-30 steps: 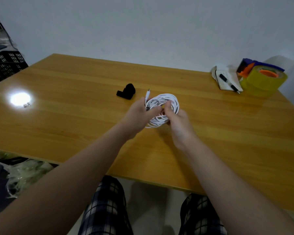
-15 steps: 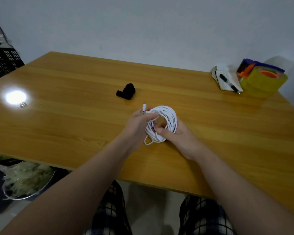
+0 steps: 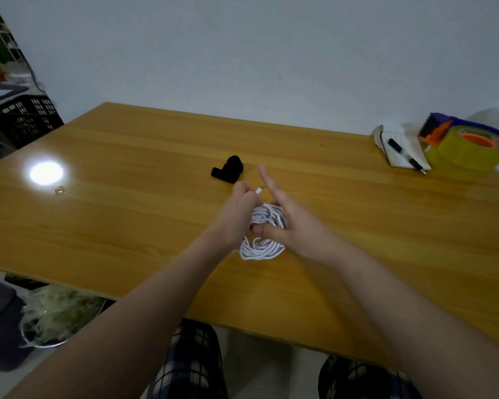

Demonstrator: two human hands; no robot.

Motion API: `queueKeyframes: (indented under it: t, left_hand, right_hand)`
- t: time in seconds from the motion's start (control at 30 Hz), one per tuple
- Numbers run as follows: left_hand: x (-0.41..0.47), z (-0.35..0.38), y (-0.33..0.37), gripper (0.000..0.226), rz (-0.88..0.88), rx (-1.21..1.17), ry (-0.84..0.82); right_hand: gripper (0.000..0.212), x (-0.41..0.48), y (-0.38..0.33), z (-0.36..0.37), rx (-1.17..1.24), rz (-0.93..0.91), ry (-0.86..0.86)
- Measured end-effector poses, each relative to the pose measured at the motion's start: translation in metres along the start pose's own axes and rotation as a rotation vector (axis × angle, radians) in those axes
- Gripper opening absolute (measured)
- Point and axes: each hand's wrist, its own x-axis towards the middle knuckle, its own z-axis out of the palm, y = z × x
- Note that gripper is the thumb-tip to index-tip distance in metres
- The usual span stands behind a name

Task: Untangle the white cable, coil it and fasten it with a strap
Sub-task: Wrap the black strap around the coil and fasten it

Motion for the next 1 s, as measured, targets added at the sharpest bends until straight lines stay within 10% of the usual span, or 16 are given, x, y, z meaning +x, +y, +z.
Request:
queueKeyframes:
  t: [0.3,0.47,0.67,0.9,1.0]
  left_hand:
    - [0.028,-0.018,-0.012,0.011,0.042,-0.065,0.147]
    - [0.046,-0.047,-0.014,0.036,0.054,-0.009,0.034]
    - [0.063,-0.039,-0.023,0.056,-0.012,-0.006,0.277]
    - [0.077,-0.060,-0.031,0.029,0.034,-0.171,0.595]
    - [0.077,-0.057,-0.028,0.020,0.019,-0.001,0.508]
  right_hand:
    - [0.053,0.051,0.012,0.007,-0.279,-0.047,0.247]
    - [0.052,0.074,0.015,0.010,-0.036,0.013,0.296]
    - [0.037,0.102,0.024,0.031,-0.034,0.025,0.433]
    - [0.036,0.128,0.023,0.009,0.138,0.027,0.199]
    - [0.045,0.139,0.040,0.001,-0.289,0.034,0.046]
